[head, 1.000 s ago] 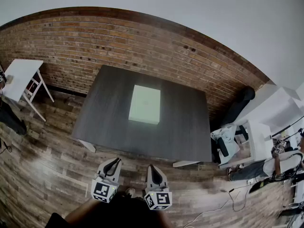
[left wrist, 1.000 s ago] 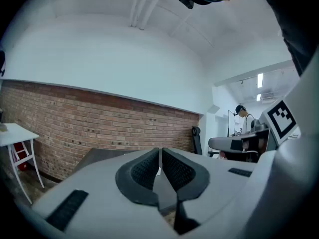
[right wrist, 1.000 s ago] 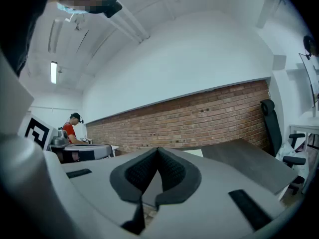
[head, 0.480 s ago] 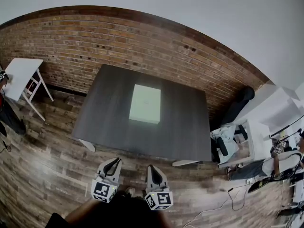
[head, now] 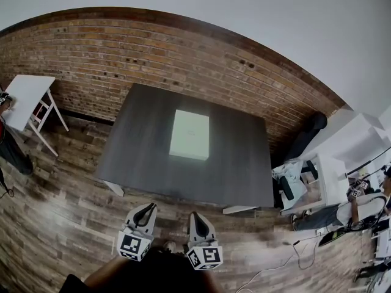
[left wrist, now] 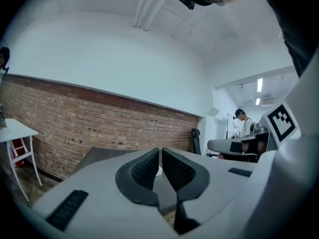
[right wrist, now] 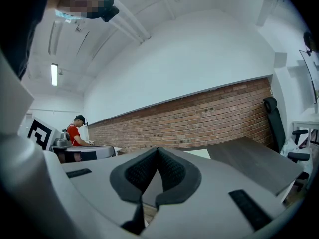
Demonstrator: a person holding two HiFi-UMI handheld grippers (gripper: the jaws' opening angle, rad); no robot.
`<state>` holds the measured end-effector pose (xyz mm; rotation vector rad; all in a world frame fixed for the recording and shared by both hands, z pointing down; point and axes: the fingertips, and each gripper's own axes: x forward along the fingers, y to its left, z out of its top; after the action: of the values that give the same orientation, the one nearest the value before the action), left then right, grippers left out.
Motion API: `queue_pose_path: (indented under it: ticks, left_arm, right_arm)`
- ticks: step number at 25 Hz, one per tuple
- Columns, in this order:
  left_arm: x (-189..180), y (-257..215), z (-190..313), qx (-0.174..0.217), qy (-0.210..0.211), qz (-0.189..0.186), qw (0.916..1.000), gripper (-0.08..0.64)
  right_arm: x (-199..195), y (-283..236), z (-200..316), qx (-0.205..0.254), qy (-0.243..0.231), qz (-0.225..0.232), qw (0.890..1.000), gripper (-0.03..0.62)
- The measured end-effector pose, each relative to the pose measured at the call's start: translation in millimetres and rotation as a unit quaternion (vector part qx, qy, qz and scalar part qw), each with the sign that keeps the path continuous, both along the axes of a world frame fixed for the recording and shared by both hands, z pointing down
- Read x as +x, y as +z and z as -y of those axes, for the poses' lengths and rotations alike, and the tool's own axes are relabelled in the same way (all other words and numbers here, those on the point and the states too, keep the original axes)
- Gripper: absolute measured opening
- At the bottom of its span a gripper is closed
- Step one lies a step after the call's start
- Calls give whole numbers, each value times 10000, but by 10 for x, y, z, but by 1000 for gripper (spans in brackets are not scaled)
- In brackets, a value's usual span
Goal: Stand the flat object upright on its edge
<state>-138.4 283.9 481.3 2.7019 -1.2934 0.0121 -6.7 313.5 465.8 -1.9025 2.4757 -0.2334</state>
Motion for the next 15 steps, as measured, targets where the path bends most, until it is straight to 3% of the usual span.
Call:
queue_pose_path:
  ticks: [15]
  left_arm:
    - [-365,125,182,-115,372,-87,9992,48]
  right_arm:
    - [-478,127,130,-38,311,-108,9995,23]
